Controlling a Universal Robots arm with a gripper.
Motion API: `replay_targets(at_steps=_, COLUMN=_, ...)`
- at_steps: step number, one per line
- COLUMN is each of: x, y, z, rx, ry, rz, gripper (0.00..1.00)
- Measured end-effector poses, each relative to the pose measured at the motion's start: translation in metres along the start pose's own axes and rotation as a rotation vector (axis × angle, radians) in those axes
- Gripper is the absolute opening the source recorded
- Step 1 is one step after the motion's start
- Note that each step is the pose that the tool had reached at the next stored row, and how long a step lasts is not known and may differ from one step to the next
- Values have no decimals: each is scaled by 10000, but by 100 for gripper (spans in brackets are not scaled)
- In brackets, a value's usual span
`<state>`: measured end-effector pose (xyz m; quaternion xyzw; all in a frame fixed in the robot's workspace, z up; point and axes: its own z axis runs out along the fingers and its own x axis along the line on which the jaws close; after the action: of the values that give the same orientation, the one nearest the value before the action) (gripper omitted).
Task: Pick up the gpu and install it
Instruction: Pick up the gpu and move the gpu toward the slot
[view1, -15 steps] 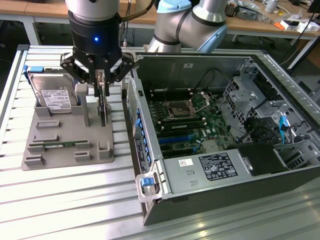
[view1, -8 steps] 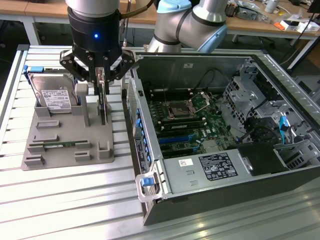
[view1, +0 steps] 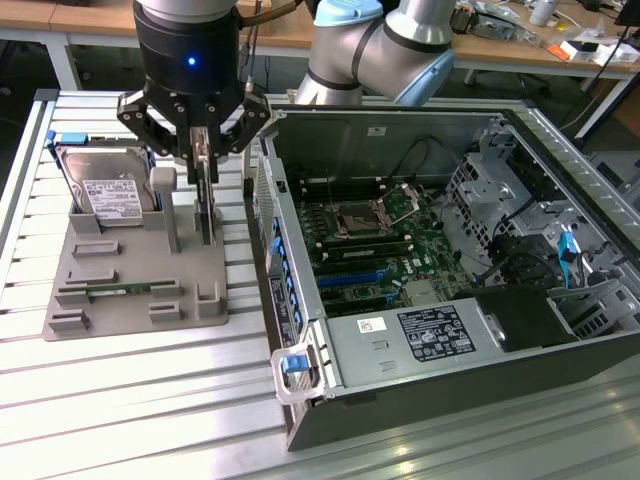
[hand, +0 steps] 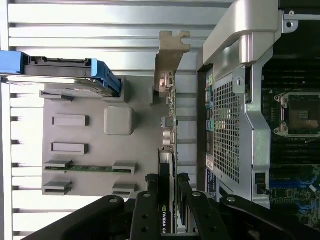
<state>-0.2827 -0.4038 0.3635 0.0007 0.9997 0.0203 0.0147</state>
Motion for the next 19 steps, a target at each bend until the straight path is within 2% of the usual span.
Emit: replay_targets(at_steps=19, x=-3, y=4, z=-85, rx=-6, ry=0, rz=0, gripper=27)
